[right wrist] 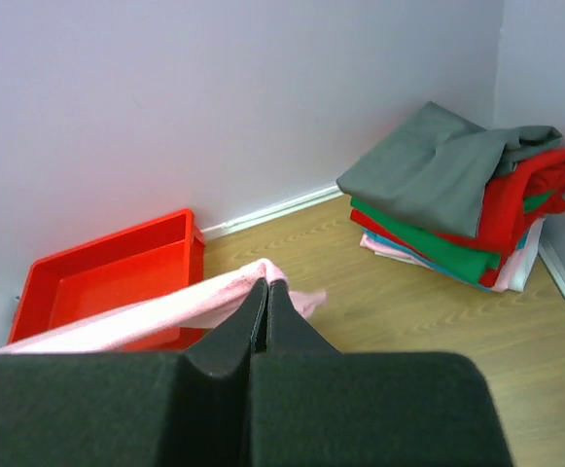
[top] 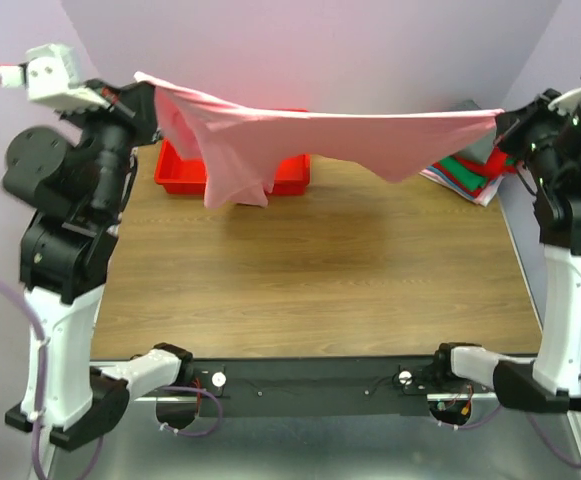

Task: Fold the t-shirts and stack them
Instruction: Flatten the tshirt out

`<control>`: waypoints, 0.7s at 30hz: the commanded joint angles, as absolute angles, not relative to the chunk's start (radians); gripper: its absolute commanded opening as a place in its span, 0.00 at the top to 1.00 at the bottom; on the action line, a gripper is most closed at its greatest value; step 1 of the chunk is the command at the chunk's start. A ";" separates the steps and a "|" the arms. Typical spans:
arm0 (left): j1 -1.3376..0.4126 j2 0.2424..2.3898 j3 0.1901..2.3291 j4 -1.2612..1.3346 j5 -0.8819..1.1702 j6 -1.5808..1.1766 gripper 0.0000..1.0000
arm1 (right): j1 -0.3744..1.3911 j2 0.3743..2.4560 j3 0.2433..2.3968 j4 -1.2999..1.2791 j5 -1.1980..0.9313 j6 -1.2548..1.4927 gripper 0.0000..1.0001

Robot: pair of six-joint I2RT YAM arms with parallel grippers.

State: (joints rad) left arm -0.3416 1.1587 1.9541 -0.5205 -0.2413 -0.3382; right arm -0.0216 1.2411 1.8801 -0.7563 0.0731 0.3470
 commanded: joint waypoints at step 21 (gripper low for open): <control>-0.336 0.992 1.916 -0.687 -0.083 -0.288 1.00 | -0.028 0.985 1.791 -0.950 0.195 0.387 0.99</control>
